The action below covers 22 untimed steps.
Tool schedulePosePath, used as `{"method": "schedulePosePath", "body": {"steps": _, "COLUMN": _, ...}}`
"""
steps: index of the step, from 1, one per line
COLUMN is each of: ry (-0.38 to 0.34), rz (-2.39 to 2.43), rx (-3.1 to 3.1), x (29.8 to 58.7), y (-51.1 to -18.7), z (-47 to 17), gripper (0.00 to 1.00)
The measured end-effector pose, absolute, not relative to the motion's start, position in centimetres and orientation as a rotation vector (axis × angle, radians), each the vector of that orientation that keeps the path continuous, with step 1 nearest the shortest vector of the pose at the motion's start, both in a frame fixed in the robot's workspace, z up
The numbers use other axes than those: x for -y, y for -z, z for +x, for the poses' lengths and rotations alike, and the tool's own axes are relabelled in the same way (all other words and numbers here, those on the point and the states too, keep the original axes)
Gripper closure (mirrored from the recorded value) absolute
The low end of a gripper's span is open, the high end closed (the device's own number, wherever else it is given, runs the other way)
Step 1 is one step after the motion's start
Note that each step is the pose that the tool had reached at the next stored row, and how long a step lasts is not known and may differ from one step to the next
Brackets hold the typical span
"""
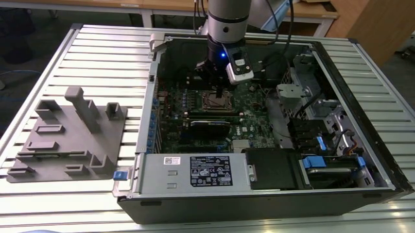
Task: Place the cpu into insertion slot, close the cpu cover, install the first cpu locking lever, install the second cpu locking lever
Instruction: 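Install the second cpu locking lever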
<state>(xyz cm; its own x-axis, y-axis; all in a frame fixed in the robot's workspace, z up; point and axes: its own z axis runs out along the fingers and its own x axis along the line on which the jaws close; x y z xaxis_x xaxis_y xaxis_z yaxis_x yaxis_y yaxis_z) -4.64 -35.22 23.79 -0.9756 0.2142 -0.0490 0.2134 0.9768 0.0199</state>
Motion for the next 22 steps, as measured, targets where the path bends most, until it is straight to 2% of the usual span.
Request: {"method": "schedulePosePath", "body": {"steps": 22, "ry": -0.025, "rz": 0.332, "rx": -3.073, "x": 36.8, "y": -23.8, "z": -4.6, "gripper": 0.89}}
